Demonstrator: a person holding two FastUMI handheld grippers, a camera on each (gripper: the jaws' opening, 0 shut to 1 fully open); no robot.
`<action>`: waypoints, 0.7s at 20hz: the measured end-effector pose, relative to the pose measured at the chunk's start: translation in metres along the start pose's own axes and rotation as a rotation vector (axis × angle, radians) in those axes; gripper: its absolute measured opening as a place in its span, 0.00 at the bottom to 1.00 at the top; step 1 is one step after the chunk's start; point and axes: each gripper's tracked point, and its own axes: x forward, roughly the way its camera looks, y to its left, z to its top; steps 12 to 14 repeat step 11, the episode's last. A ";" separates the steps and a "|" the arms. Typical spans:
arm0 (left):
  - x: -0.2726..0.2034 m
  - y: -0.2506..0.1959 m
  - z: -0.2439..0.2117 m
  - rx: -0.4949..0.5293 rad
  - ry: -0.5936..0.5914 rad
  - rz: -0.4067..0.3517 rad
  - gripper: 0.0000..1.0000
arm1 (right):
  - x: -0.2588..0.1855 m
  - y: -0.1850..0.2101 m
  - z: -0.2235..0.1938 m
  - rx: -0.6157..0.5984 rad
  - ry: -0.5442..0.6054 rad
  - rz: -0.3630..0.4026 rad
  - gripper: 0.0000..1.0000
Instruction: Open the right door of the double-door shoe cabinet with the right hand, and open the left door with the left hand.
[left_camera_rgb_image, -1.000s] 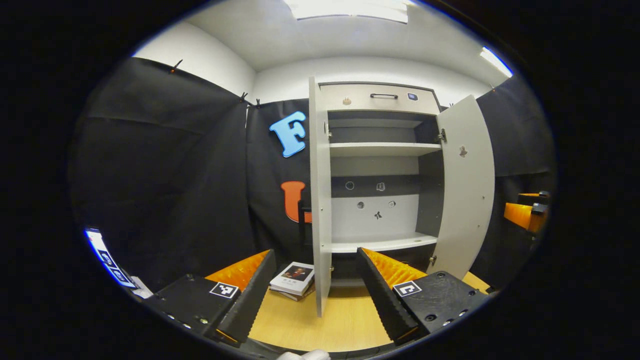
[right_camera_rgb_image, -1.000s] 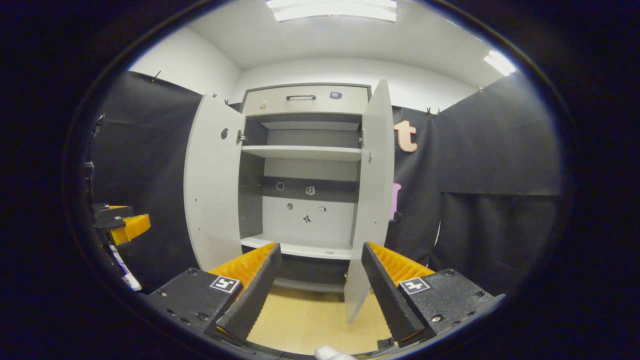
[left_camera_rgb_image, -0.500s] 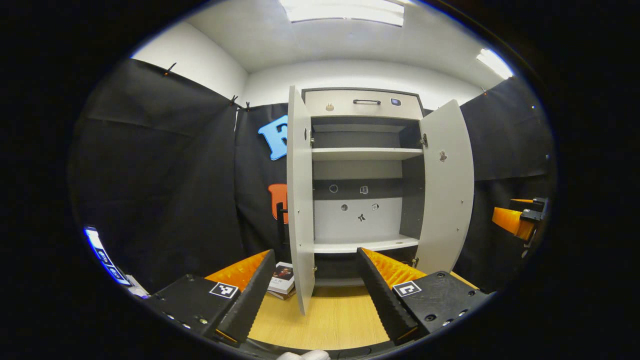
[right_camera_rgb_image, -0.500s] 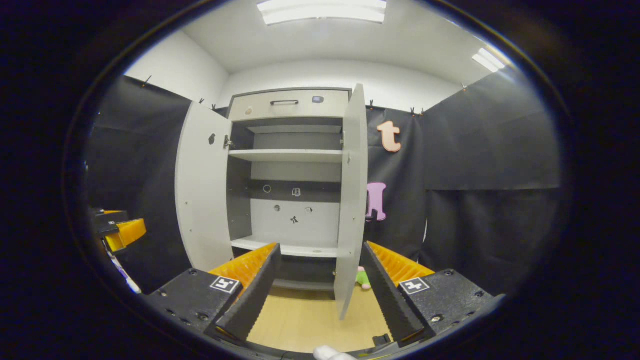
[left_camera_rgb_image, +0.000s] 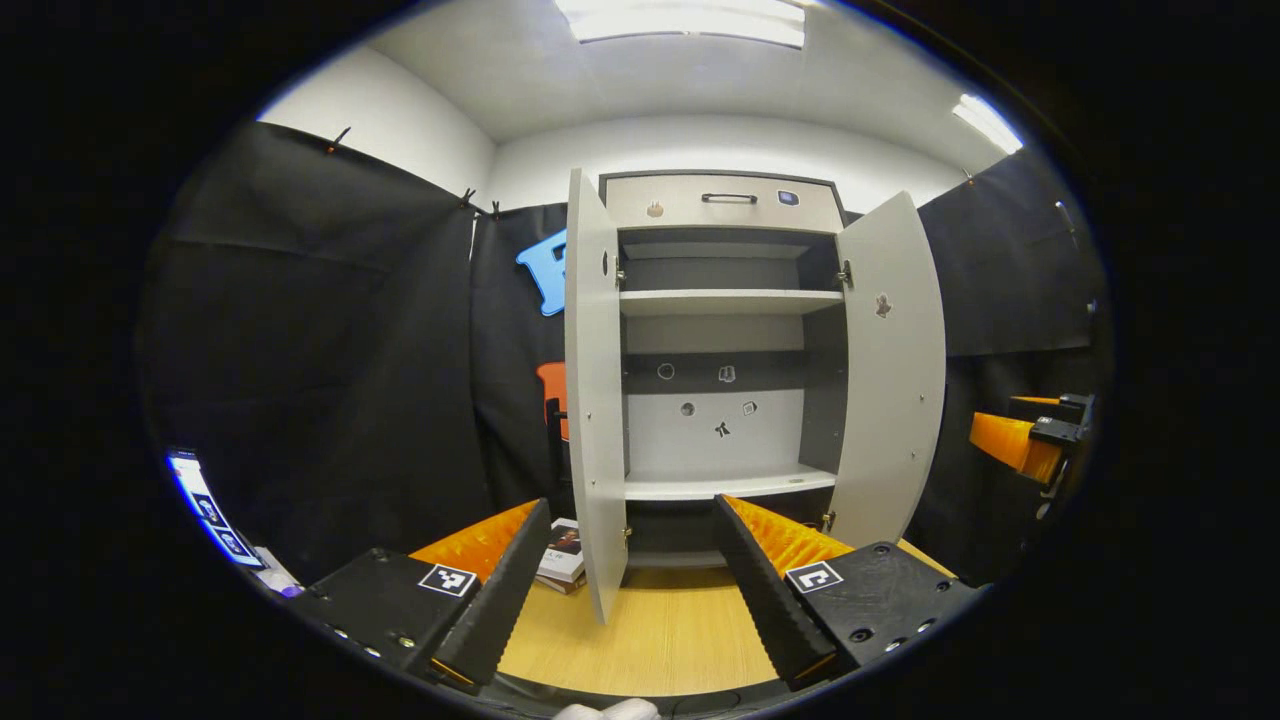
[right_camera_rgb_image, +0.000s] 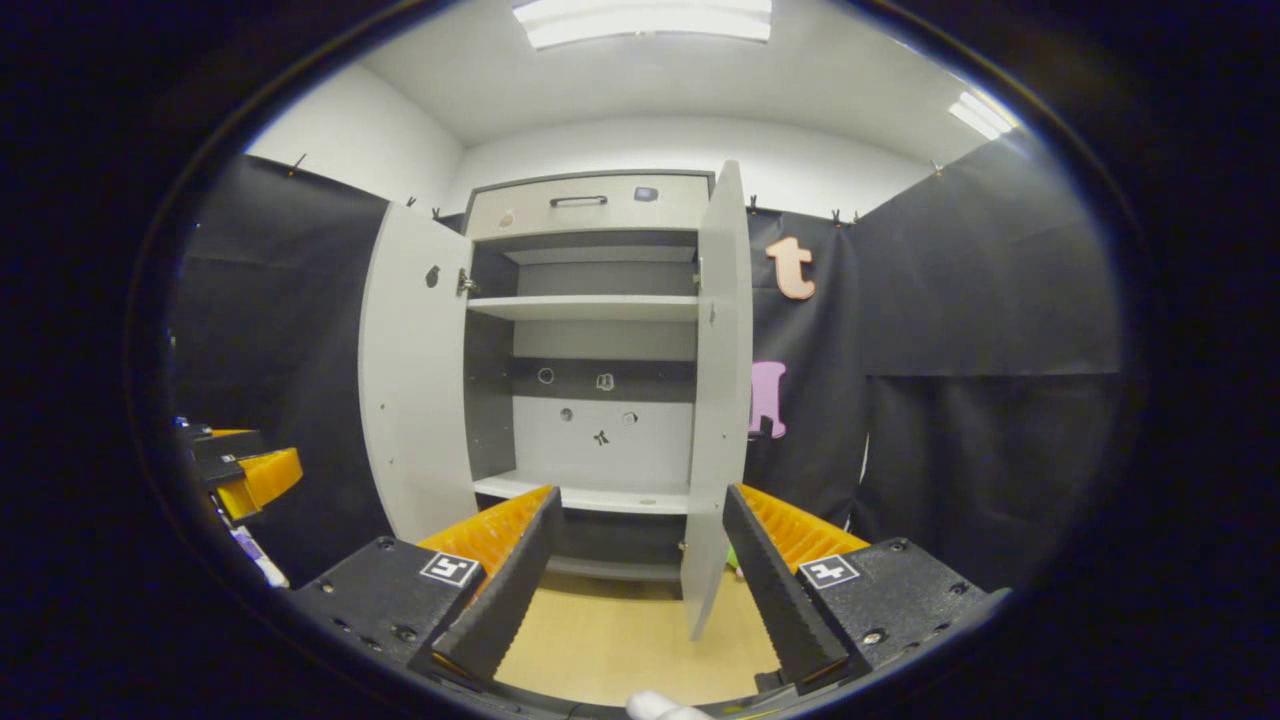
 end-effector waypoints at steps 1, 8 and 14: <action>0.000 0.001 0.000 -0.003 0.000 0.004 0.96 | 0.002 0.002 -0.001 -0.005 0.004 0.007 1.00; -0.006 0.010 0.001 0.004 0.000 0.035 0.96 | 0.003 0.009 0.003 -0.001 -0.007 0.019 1.00; -0.005 0.007 0.002 0.001 -0.005 0.029 0.96 | 0.002 0.011 0.003 0.000 -0.009 0.024 1.00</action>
